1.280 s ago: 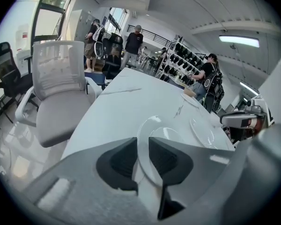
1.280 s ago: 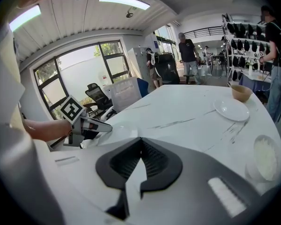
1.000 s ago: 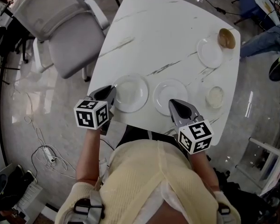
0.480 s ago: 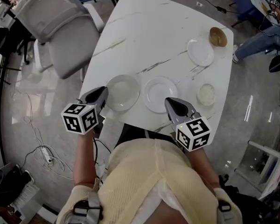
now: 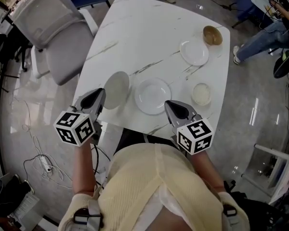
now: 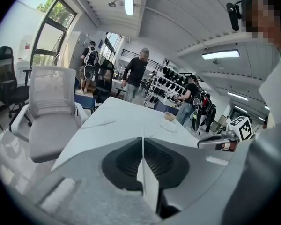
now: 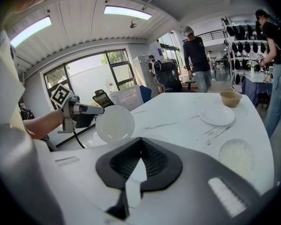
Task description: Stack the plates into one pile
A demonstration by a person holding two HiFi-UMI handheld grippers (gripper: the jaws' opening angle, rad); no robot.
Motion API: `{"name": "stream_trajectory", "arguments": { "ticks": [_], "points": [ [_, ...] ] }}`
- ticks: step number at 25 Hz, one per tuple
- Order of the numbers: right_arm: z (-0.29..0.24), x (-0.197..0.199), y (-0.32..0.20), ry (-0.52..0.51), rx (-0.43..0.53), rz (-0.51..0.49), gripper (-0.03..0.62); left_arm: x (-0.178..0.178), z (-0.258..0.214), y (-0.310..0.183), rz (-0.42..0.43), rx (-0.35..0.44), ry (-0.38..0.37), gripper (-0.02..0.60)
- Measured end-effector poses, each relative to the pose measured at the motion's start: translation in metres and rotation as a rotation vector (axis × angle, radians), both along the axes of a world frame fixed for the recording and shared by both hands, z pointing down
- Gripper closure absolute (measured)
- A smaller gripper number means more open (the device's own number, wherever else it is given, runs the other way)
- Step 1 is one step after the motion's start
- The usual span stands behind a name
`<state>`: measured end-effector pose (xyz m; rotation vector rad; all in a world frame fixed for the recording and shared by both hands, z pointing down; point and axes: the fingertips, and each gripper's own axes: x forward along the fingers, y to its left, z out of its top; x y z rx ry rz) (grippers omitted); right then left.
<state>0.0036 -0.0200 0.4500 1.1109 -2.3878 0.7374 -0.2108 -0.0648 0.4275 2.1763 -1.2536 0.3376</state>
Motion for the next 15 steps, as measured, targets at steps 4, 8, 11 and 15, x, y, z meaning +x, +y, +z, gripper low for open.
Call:
{"name": "stream_trajectory", "arguments": {
  "ticks": [4, 8, 11, 15],
  "points": [
    [-0.003, 0.014, 0.001, 0.0, 0.014, 0.025, 0.591, 0.015, -0.017, -0.004, 0.015, 0.044, 0.042, 0.571],
    [-0.002, 0.029, 0.004, 0.005, 0.016, 0.06, 0.591, 0.036, -0.021, -0.012, 0.054, 0.048, 0.094, 0.571],
    [-0.001, 0.037, 0.007, 0.008, 0.013, 0.09, 0.591, 0.054, -0.02, -0.015, 0.09, 0.036, 0.13, 0.571],
    [-0.001, 0.047, 0.009, 0.012, 0.016, 0.131, 0.591, 0.08, -0.014, -0.016, 0.15, 0.005, 0.167, 0.571]
  ]
}}
